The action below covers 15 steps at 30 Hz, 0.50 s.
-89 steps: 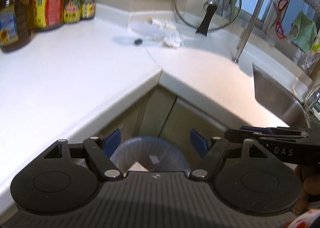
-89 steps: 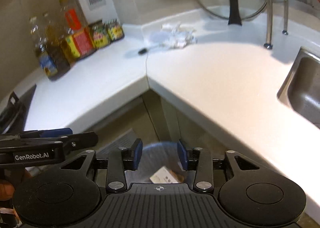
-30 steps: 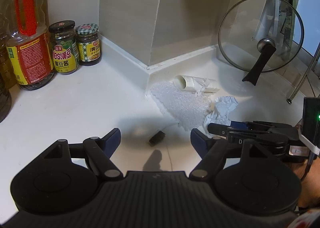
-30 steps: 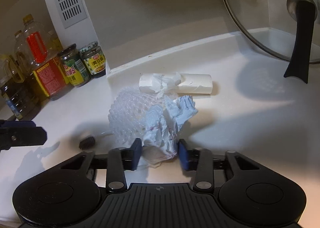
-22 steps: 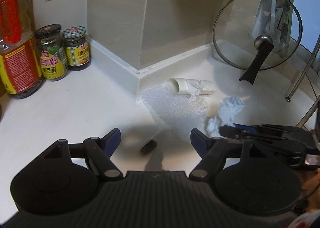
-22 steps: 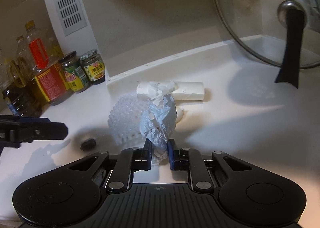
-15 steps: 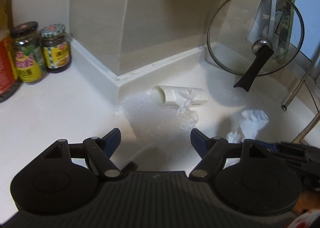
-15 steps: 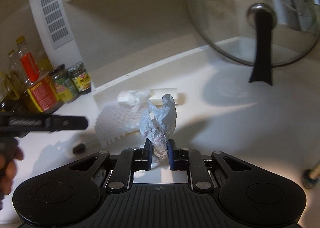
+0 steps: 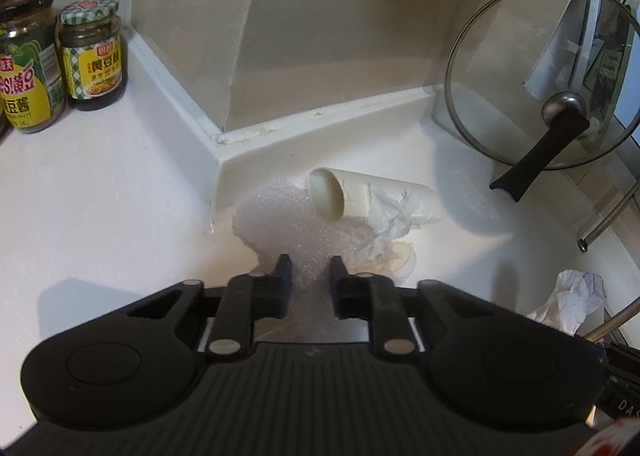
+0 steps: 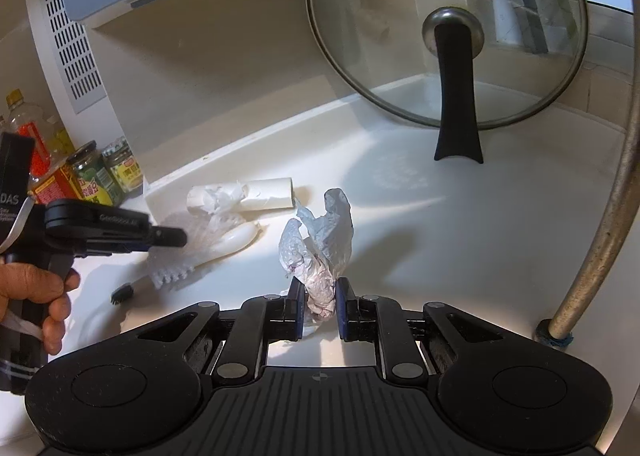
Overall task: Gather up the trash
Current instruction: 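Grasp the white bubble-wrap net with left tool while right tool grasps crumpled plastic bag, then carry the bubble wrap and plastic bag down over the wastebasket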
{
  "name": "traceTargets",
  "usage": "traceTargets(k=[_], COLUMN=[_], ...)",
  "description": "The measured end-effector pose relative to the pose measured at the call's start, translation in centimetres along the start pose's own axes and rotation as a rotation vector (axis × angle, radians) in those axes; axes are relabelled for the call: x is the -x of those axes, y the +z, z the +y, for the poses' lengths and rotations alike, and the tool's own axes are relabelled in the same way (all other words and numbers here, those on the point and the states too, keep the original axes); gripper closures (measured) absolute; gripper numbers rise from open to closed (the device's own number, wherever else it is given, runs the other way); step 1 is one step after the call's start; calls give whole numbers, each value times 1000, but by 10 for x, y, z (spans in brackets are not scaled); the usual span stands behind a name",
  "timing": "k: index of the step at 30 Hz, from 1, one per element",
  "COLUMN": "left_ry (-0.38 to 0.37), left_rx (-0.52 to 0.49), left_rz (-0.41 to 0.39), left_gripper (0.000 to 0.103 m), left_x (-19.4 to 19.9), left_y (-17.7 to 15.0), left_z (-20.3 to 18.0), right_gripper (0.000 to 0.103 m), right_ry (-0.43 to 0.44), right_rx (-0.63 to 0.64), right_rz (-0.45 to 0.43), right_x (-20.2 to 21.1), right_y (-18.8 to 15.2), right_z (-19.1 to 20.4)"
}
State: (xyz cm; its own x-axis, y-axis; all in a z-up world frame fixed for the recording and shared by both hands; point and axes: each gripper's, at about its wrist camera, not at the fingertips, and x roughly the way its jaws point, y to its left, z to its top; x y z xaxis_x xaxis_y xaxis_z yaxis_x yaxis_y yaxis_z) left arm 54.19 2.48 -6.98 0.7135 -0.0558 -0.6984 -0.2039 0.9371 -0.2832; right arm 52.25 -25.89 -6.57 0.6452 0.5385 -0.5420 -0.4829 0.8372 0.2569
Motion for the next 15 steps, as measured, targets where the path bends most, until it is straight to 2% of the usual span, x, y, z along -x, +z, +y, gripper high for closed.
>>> traceTargets(k=[15], left_ry=[-1], left_rx=[-12], left_rz=[-108], left_gripper=[90], left_x=[107], left_y=[-10], left_z=[31], right_gripper=[87], right_ry=[36], right_rx=[14], right_rz=[-42], right_x=[26], right_y=[-6], right_z=[41])
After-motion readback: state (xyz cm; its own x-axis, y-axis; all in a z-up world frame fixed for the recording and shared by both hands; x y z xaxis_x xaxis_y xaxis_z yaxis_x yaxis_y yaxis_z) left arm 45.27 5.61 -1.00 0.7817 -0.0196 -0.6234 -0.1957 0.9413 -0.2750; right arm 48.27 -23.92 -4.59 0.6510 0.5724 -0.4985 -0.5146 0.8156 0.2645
